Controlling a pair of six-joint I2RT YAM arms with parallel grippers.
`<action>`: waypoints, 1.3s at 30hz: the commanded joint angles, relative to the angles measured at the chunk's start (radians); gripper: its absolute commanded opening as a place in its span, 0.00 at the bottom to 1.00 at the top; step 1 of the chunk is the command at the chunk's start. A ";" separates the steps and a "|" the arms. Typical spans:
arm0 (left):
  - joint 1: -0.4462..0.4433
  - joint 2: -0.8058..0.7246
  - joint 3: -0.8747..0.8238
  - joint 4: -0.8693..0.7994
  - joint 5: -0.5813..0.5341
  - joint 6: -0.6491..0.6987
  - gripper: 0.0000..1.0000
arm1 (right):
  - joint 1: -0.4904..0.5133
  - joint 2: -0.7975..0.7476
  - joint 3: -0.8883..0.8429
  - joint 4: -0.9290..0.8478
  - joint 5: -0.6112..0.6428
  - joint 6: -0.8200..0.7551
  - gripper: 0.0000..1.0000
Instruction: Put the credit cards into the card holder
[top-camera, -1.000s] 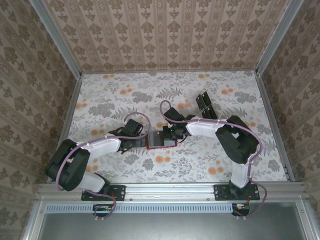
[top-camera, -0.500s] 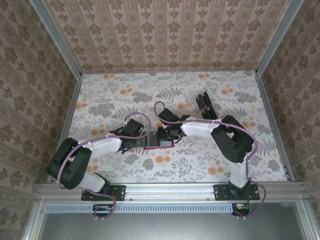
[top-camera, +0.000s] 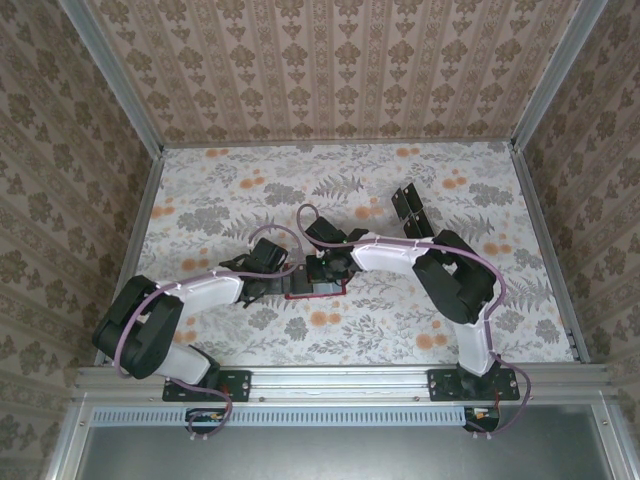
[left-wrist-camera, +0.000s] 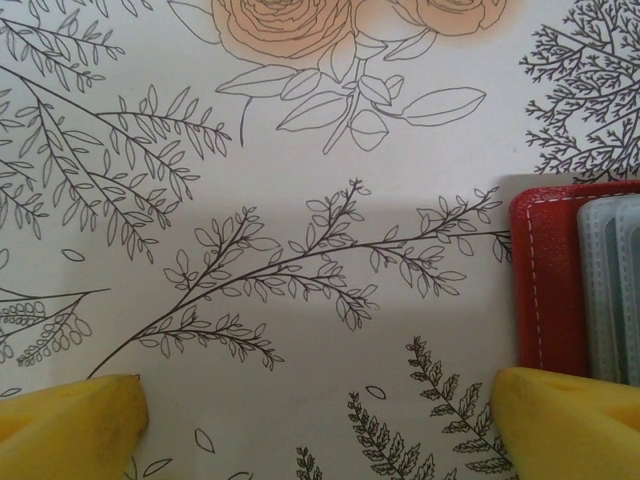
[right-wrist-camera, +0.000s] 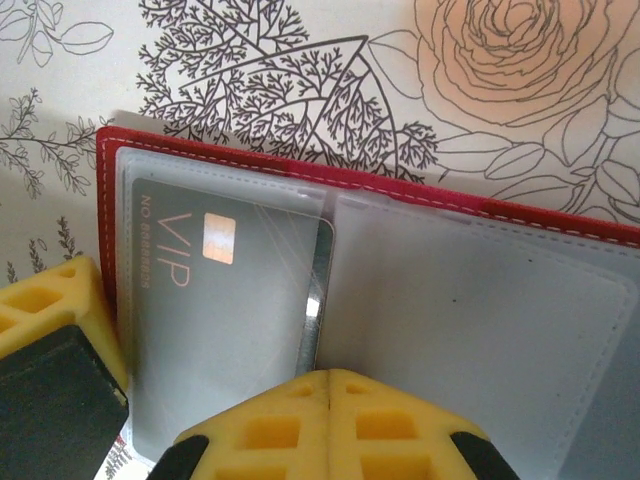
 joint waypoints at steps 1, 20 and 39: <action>0.001 0.046 -0.042 0.072 0.082 0.018 1.00 | 0.021 0.019 0.022 -0.013 -0.018 -0.021 0.00; 0.093 -0.236 -0.066 -0.099 0.049 0.036 1.00 | 0.002 -0.134 -0.093 0.018 0.020 0.000 0.08; 0.090 -0.221 -0.070 -0.030 0.153 0.044 1.00 | 0.031 -0.144 -0.080 0.023 0.008 0.007 0.08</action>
